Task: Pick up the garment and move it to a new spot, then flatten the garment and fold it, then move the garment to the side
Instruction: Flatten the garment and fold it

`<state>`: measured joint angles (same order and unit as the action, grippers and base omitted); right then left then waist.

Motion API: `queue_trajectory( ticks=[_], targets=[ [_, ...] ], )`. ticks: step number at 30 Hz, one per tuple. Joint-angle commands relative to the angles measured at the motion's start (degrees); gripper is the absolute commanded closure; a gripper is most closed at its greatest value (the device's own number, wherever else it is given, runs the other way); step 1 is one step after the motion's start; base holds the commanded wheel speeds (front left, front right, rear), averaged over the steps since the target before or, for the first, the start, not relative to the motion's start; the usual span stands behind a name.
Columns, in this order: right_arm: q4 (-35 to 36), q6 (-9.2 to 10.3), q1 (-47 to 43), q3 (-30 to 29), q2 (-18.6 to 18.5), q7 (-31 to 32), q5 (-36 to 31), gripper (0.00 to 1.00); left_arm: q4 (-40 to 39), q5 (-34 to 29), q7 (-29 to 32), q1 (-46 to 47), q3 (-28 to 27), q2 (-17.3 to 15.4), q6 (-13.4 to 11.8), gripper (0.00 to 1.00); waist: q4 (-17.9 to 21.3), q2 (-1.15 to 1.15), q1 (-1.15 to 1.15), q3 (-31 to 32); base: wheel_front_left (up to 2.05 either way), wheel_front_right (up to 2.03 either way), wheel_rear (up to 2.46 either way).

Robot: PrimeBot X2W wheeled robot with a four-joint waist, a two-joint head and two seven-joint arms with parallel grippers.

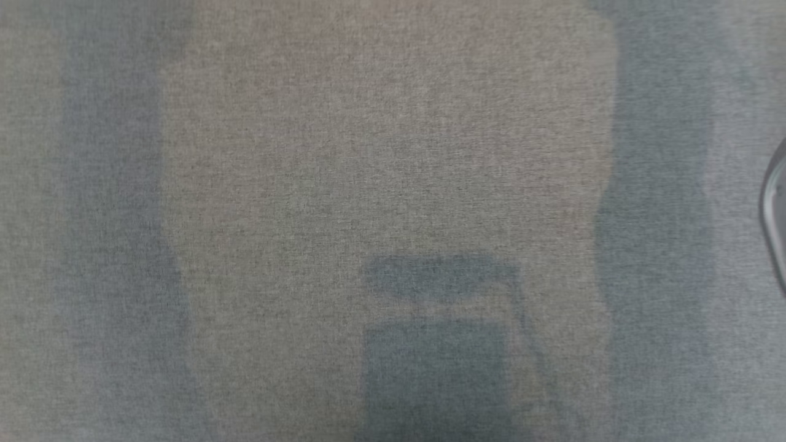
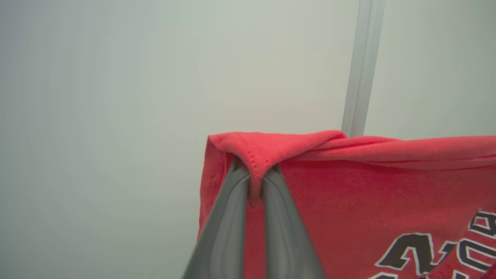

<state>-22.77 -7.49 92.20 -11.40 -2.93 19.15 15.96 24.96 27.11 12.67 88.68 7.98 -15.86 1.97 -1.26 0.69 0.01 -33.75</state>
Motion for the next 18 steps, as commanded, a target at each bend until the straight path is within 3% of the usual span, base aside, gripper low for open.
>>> queue_trajectory(
  ticks=[1, 5, 8, 13, 18],
  targets=[
    [-3.06, -0.01, 3.28, 0.89, -0.09, -5.44, -1.82, 1.00, 3.46, -1.24, -5.59, 2.26, -0.06, 0.50, 0.89, 1.00, -2.04, -0.69, -0.01, -3.17, 0.00, 0.00, 0.00],
    [-8.84, -0.01, 11.25, 4.45, -0.17, -16.58, -2.20, 1.00, 8.64, -0.27, -18.81, 7.67, 0.21, 1.97, 4.10, 1.00, -1.83, -0.69, -0.01, -4.61, 0.00, 0.00, 0.00],
    [-11.83, -0.01, 11.54, 8.67, 0.02, -21.11, 0.19, 1.00, 12.55, 1.22, -23.74, 7.22, 2.09, 2.02, 5.26, 1.00, -1.41, -0.69, -0.01, -7.56, 0.00, 0.00, 0.00],
    [-13.26, -0.01, -1.09, 16.50, -0.32, -24.78, 6.08, 1.00, 16.31, 4.75, -27.16, -3.00, 11.63, 0.29, 5.53, 1.00, -0.97, -0.69, -0.01, -6.98, 0.00, 0.00, 0.00],
    [-9.03, -0.01, -19.83, 26.93, -4.19, -25.47, 12.33, 1.00, 17.52, 11.48, -27.87, -16.63, 19.86, -3.58, 5.49, 1.00, 0.71, -0.69, -0.01, -4.74, 0.00, 0.00, 0.00]
  ],
)
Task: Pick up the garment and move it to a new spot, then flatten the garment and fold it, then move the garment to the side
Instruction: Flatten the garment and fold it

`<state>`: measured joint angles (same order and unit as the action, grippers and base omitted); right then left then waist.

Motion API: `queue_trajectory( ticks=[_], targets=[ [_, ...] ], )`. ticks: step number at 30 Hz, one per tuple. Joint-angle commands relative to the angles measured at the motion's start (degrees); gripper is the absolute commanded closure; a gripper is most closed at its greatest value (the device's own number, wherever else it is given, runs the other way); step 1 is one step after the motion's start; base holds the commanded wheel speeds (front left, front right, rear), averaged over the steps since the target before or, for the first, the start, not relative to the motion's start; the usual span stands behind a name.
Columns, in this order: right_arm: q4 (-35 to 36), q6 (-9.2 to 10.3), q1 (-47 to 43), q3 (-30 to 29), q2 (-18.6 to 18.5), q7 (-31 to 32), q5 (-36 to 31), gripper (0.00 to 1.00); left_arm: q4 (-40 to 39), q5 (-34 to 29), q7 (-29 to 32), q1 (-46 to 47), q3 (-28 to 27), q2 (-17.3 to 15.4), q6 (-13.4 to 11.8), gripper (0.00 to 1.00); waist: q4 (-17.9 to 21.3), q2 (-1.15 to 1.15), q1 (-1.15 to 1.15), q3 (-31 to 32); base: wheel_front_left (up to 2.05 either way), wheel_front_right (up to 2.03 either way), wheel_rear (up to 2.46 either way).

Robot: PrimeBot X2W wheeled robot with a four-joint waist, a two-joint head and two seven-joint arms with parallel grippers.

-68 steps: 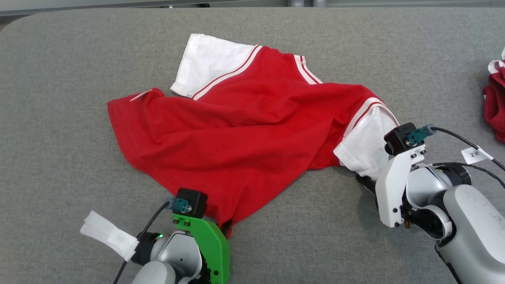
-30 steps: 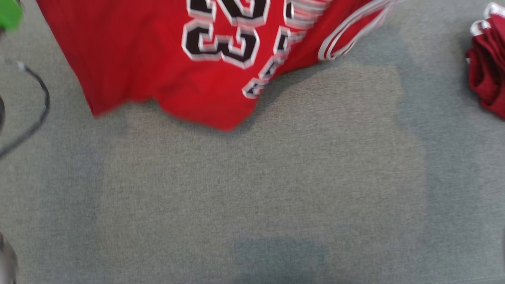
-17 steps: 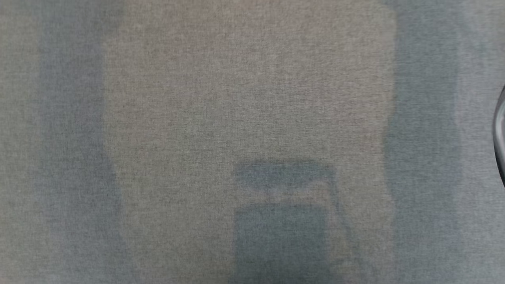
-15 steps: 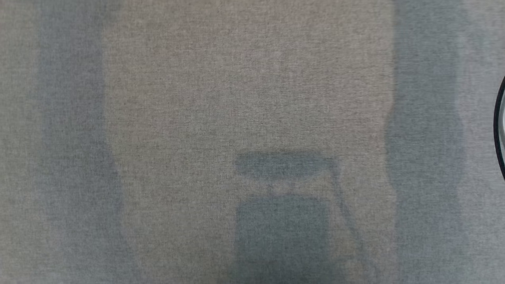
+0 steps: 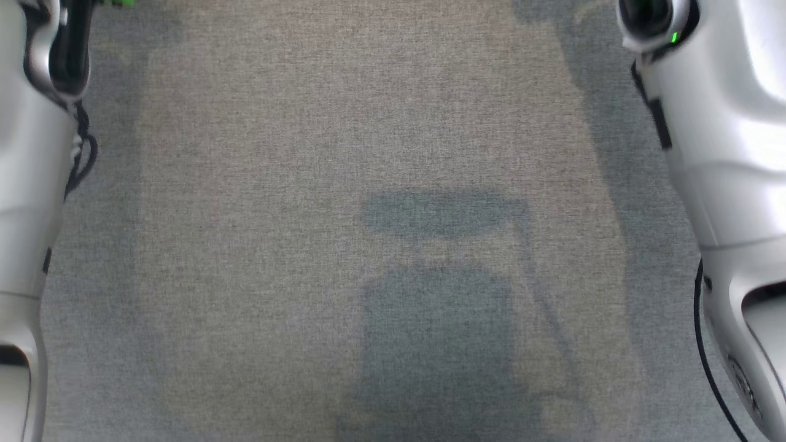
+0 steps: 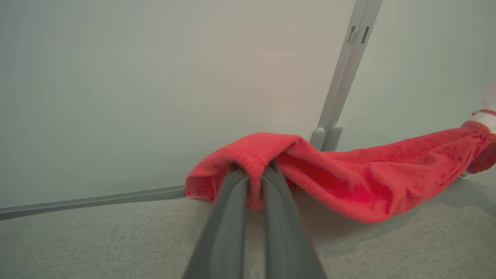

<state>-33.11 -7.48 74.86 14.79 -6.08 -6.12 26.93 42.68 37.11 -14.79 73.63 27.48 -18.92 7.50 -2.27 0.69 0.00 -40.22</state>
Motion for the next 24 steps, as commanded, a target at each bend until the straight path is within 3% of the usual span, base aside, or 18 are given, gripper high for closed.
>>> queue_trajectory(
  ticks=[1, 5, 10, 18, 24],
  targets=[
    [2.49, -0.01, -5.64, 2.14, -2.34, 0.20, 2.60, 1.00, -0.28, 2.36, -0.40, -3.76, 1.01, -0.90, -0.04, 1.00, 1.86, -0.69, 0.00, 1.94, 0.00, 0.00, 0.00],
    [9.34, -0.02, -15.98, 5.07, -7.24, 1.71, 7.08, 1.00, -1.74, 5.46, -0.42, -11.02, 1.85, -2.08, -0.04, 1.00, 1.74, -0.69, 0.00, 3.11, 0.00, 0.00, 0.00],
    [16.99, -0.02, -24.61, 4.62, -12.75, 4.75, 10.29, 1.00, -3.04, 7.33, -0.43, -16.86, 3.61, -2.58, -0.03, 1.00, 1.35, -0.69, 0.00, 4.98, 0.00, 0.00, 0.00],
    [32.32, -0.01, -46.46, 4.12, -23.01, 18.67, 12.49, 1.00, -1.87, 12.21, 0.87, -28.86, 12.04, -5.69, -0.06, 1.00, 1.03, -0.69, 0.00, 14.55, 0.00, 0.00, 0.00],
    [40.58, 0.02, -64.74, 0.50, -26.59, 27.28, 14.87, 1.00, -3.84, 14.76, 4.58, -40.38, 16.75, -8.08, -0.15, 1.00, 1.84, -0.69, 0.00, 20.71, 0.00, 0.00, 0.00]
  ],
)
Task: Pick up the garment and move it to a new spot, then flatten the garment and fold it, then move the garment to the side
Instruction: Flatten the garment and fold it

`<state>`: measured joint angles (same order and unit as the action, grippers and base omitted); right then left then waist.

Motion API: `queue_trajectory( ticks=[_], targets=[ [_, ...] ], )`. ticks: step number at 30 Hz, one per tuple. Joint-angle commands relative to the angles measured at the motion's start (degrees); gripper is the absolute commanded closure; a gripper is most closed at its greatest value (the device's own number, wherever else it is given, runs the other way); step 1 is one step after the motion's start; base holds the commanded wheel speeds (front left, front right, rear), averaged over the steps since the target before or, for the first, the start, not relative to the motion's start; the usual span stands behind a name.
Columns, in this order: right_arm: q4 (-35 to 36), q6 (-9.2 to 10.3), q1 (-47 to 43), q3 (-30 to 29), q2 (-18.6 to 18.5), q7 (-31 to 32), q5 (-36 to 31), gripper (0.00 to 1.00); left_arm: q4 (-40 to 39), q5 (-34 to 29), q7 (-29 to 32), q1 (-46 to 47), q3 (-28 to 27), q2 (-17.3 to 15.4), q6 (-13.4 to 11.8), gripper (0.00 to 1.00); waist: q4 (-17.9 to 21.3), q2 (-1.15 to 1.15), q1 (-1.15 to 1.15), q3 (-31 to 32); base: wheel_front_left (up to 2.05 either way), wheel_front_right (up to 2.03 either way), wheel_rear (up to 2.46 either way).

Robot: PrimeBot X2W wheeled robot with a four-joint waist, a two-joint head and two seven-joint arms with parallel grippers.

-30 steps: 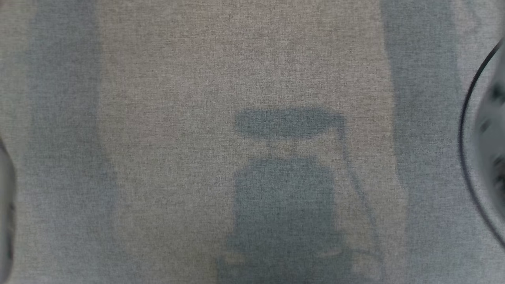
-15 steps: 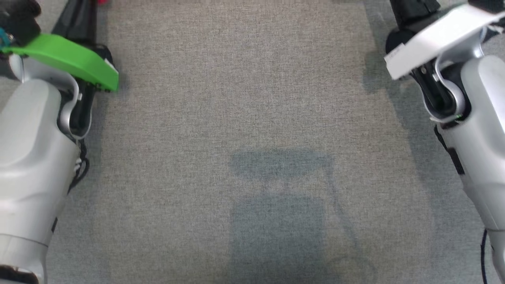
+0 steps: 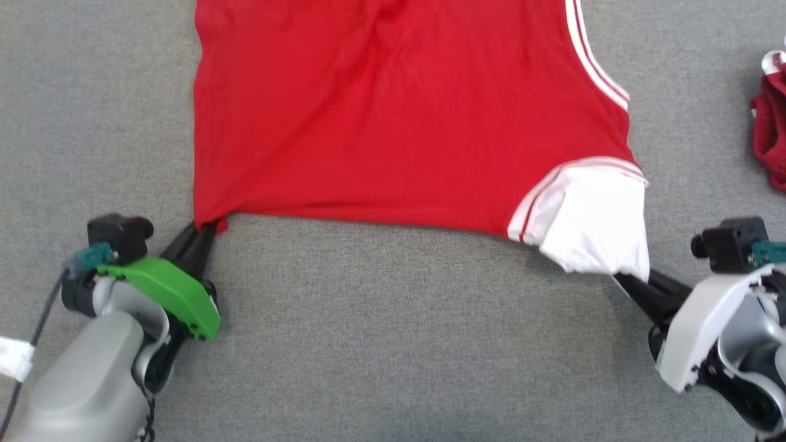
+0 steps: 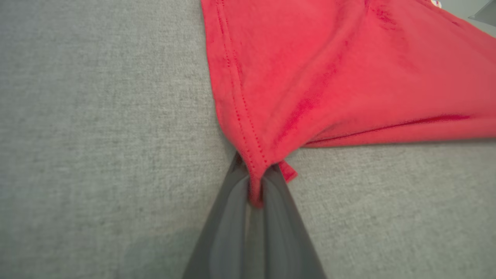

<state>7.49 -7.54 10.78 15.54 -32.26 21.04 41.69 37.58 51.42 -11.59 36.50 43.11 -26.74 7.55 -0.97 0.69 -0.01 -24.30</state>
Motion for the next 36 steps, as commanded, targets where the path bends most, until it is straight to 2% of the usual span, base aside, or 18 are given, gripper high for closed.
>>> queue_trajectory(
  ticks=[1, 5, 10, 14, 16, 17, 20, 25, 26, 29, 31, 36],
  targets=[
    [0.66, 0.10, -3.56, -1.14, -0.57, 0.76, 0.06, 1.00, 0.50, 0.76, 1.46, -5.36, 1.32, -0.43, -1.02, 1.00, 0.59, -0.69, 0.01, 5.56, 0.00, 0.00, 0.00],
    [2.36, 0.10, -13.96, -4.21, 0.02, 2.18, -0.30, 1.00, -4.00, 1.98, 2.00, -15.08, 2.25, -1.27, -5.47, 1.00, 1.06, -0.69, 0.01, 7.99, 0.00, 0.00, 0.00],
    [3.28, 0.11, -24.07, -7.99, 0.87, 3.47, -0.32, 1.00, -14.20, 5.47, 4.17, -28.07, 2.19, -4.02, -13.46, 1.00, 1.76, -0.69, 0.01, 8.63, 0.00, 0.00, 0.00],
    [5.72, 0.11, -27.33, -9.60, 1.06, 5.64, 0.62, 1.00, -27.32, 6.84, 8.10, -33.52, 1.97, -8.60, -19.50, 1.00, 1.78, -0.69, 0.01, 7.62, 0.00, 0.00, 0.00],
    [7.27, 0.11, -27.04, -10.33, 0.78, 7.34, 1.47, 1.00, -34.59, 6.59, 11.01, -33.94, 1.77, -11.77, -22.16, 1.00, 1.68, -0.69, 0.01, 6.93, 0.00, 0.00, 0.00],
    [8.59, 0.11, -25.53, -10.76, 0.25, 9.84, 2.64, 1.00, -41.18, 6.58, 14.02, -33.10, 1.25, -14.78, -24.02, 1.00, 1.59, -0.69, 0.01, 6.36, 0.00, 0.00, 0.00],
    [10.40, 0.10, -22.61, -11.75, -0.82, 14.62, 4.43, 1.00, -49.84, 7.25, 18.79, -30.34, 0.01, -18.27, -26.32, 1.00, 1.51, -0.69, 0.01, 5.92, 0.00, 0.00, 0.00],
    [12.41, 0.09, -15.29, -13.85, -1.79, 23.89, 8.66, 1.00, -58.08, 9.70, 26.27, -26.09, -2.52, -22.89, -27.92, 1.00, 1.78, -0.69, 0.01, 5.25, 0.00, 0.00, 0.00],
    [12.41, 0.09, -15.29, -13.85, -1.79, 23.89, 8.66, 1.00, -58.08, 9.70, 26.27, -26.09, -2.52, -22.89, -27.92, 1.00, 1.78, -0.69, 0.01, 5.25, 0.00, 0.00, 0.00],
    [11.13, 0.09, -9.82, -14.77, -1.51, 28.95, 9.99, 1.00, -58.91, 12.17, 29.90, -22.94, -4.08, -23.76, -27.60, 1.00, 1.71, -0.69, 0.01, 4.67, 0.00, 0.00, 0.00],
    [9.45, 0.09, -6.25, -15.05, -0.87, 32.18, 10.64, 1.00, -58.10, 13.03, 32.31, -20.15, -4.49, -23.49, -27.11, 1.00, 1.29, -0.69, 0.01, 4.14, 0.00, 0.00, 0.00],
    [4.95, 0.09, 1.00, -17.04, 1.35, 37.51, 9.39, 1.00, -52.36, 12.18, 38.84, -11.41, -2.22, -19.91, -25.42, 1.00, -0.80, -0.69, 0.01, 2.63, 0.00, 0.00, 0.00]
  ],
)
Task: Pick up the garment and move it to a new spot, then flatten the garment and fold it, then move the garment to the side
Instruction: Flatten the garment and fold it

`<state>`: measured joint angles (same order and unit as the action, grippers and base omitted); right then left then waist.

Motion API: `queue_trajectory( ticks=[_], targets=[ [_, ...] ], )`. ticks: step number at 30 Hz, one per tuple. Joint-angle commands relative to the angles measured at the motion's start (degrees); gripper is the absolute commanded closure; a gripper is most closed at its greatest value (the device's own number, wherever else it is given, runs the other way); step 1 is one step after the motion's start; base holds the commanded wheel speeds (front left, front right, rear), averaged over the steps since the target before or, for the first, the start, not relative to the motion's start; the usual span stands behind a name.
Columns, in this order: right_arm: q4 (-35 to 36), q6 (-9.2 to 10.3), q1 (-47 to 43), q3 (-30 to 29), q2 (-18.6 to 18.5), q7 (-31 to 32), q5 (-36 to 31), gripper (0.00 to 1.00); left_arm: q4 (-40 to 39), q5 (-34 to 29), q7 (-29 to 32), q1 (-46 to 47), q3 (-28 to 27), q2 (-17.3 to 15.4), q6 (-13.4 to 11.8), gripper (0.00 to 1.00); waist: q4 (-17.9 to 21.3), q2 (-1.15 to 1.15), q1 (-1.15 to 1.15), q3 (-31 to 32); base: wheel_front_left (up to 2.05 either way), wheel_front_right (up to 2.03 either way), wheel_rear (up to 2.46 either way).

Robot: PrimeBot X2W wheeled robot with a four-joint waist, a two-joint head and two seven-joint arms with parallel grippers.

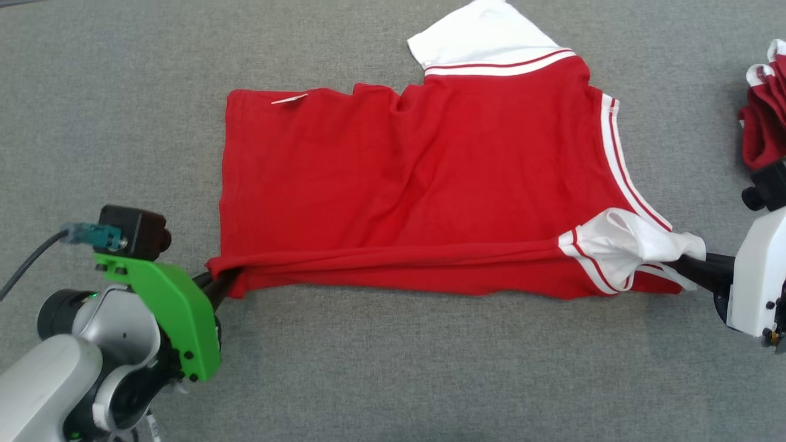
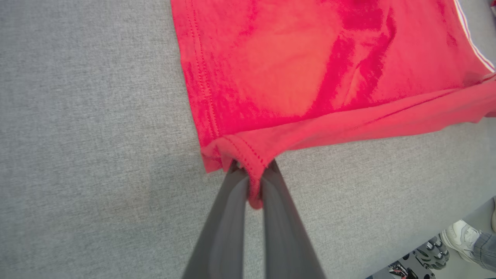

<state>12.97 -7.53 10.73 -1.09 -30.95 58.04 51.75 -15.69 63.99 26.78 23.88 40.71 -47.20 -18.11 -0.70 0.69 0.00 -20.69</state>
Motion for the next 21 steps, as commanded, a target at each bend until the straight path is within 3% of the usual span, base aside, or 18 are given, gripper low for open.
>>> queue_trajectory(
  ticks=[1, 6, 7, 8, 9, 10, 11, 15, 21],
  targets=[
    [-1.33, 0.08, 1.77, -0.57, 0.49, 1.53, -1.23, 1.00, 2.35, -0.50, 1.86, 2.84, 0.93, 1.68, 0.61, 1.00, -1.47, -0.69, 0.00, -1.31, 0.00, 0.00, 0.00],
    [-3.29, 0.07, 4.09, -1.54, 2.17, 4.53, -4.31, 1.00, 9.94, -1.46, 6.58, 9.68, 3.85, 6.46, 2.40, 0.97, -2.83, -0.69, 0.00, -2.44, 0.00, 0.00, 0.00],
    [-3.42, 0.07, 4.40, -1.80, 2.45, 4.36, -5.09, 1.00, 11.40, -1.76, 6.95, 10.86, 4.07, 7.09, 2.71, 0.94, -2.91, -0.69, 0.00, -2.66, 0.00, 0.00, 0.00],
    [-3.58, 0.07, 4.52, -1.75, 2.85, 4.27, -5.50, 0.93, 12.63, -2.25, 7.11, 12.02, 4.25, 7.69, 2.86, 0.80, -2.94, -0.69, 0.00, -2.81, 0.00, 0.00, 0.00],
    [-3.72, 0.07, 4.56, -1.72, 3.16, 4.16, -5.75, 0.79, 13.69, -2.47, 7.12, 12.89, 4.44, 8.25, 3.12, 0.58, -2.95, -0.69, 0.00, -2.90, 0.00, 0.00, 0.00],
    [-3.66, 0.07, 4.86, -1.71, 3.33, 3.60, -6.37, 0.26, 14.72, -2.53, 7.08, 13.56, 4.52, 8.84, 3.37, 0.13, -2.89, -0.69, 0.00, -2.95, 0.00, 0.00, 0.00],
    [-3.56, 0.07, 5.15, -1.63, 3.45, 3.09, -6.99, 0.00, 15.57, -2.43, 6.95, 14.00, 4.41, 9.48, 3.14, 0.00, -2.75, -0.69, 0.00, -2.94, 0.00, 0.00, 0.00],
    [-2.90, 0.04, 5.80, -0.39, 3.60, -0.33, -9.38, 0.00, 17.50, -2.36, 7.13, 14.64, 4.64, 10.06, 3.47, 0.00, -1.96, -0.69, 0.00, -2.44, 0.00, 0.00, 0.00],
    [-2.42, 0.03, 7.06, 1.22, 2.96, -15.08, -14.14, 0.00, 16.34, -3.69, 2.88, 12.09, 2.52, 7.54, 1.92, 0.00, -0.52, -0.69, 0.00, -1.45, 0.00, 0.00, 0.00]
  ],
)
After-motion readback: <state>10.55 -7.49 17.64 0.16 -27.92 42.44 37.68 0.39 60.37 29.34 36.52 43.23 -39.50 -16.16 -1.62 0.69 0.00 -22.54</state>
